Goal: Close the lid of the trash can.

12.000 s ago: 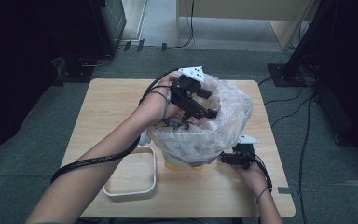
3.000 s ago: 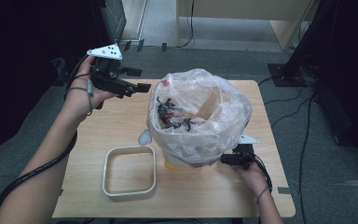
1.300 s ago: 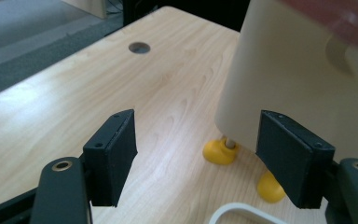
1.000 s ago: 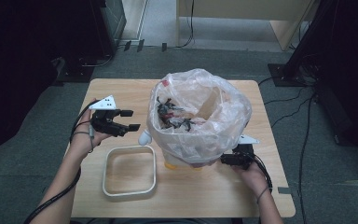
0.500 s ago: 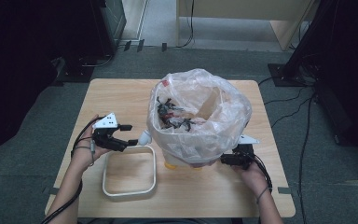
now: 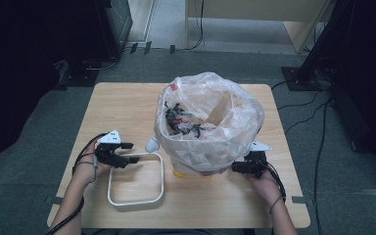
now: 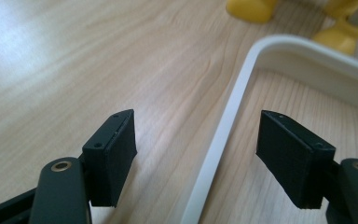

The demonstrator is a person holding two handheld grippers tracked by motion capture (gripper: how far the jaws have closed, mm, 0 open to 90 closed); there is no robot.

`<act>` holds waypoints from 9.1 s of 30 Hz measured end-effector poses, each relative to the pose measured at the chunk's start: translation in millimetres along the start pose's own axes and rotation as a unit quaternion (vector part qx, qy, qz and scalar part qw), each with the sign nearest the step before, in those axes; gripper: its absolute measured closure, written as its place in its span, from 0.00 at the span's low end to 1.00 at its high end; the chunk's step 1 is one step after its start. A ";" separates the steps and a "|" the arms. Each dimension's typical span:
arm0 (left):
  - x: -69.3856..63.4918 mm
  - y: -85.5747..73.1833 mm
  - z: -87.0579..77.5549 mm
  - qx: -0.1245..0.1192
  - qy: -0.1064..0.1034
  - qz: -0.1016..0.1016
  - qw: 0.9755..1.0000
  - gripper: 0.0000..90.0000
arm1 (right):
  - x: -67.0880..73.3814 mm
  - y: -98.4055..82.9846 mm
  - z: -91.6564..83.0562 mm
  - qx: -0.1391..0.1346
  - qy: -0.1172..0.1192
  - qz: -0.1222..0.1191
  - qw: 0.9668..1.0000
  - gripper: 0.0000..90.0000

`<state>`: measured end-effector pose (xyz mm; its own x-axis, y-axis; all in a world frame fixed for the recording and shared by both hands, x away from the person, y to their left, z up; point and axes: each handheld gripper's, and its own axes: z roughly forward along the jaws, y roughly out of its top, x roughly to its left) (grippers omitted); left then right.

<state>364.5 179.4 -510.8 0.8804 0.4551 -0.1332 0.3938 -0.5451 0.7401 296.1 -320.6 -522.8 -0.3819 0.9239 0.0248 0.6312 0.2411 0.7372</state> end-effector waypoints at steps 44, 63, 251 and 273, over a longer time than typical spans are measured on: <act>18.5 -5.4 -15.6 -0.031 0.046 -0.092 0.994 0.90 | 0.1 -0.1 -0.1 0.000 0.000 0.001 1.000 0.17; 48.1 23.7 -33.0 0.015 0.014 -0.081 0.996 0.94 | 0.1 -0.1 -0.2 0.000 0.000 0.000 1.000 0.17; -11.7 282.6 -109.9 -0.053 -0.024 0.086 0.995 0.38 | 1.0 -0.4 -0.6 0.001 0.003 -0.003 1.000 0.17; 7.3 225.2 -84.3 -0.049 -0.001 0.069 0.996 0.33 | 1.2 -0.5 -0.8 0.001 0.003 -0.004 1.000 0.17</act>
<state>437.4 119.3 -289.6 0.9253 0.3784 -0.0266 0.2404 -0.5306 0.8128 294.8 -319.8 -522.6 -0.3910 0.9201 0.0234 0.6300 0.2490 0.7356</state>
